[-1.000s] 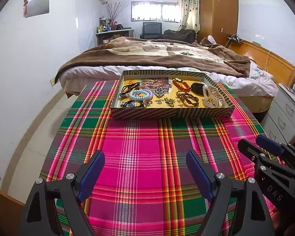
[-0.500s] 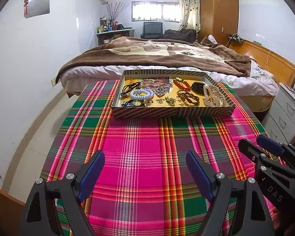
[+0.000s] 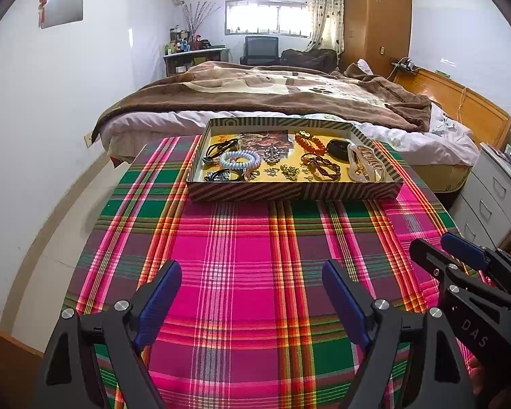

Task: Organize jewelry

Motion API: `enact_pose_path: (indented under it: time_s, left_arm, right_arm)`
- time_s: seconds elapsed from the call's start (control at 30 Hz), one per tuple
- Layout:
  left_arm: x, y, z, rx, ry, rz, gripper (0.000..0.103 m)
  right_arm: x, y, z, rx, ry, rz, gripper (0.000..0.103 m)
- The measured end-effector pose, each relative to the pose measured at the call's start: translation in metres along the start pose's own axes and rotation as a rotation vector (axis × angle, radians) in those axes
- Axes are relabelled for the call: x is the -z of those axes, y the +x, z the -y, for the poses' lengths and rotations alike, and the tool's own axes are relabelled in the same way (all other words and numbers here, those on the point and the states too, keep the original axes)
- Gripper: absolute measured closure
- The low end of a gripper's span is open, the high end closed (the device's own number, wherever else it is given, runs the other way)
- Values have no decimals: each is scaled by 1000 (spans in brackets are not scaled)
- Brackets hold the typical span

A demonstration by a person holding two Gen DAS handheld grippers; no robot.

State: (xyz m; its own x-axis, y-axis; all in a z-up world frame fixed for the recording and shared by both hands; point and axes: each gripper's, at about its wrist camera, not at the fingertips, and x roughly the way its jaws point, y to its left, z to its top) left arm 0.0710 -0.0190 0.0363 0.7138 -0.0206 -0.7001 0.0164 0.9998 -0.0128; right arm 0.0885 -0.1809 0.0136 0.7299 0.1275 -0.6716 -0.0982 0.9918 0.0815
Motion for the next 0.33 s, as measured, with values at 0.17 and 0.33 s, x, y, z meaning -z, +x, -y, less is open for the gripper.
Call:
enact_pose_path:
  time_s: [0.17, 0.33]
  left_arm:
    - [0, 0, 0, -6, -1, 6, 19]
    - [0, 0, 0, -7, -3, 3, 19]
  right_arm:
    - [0, 0, -1, -1, -1, -1, 54]
    - [0, 0, 1, -1, 1, -1, 54]
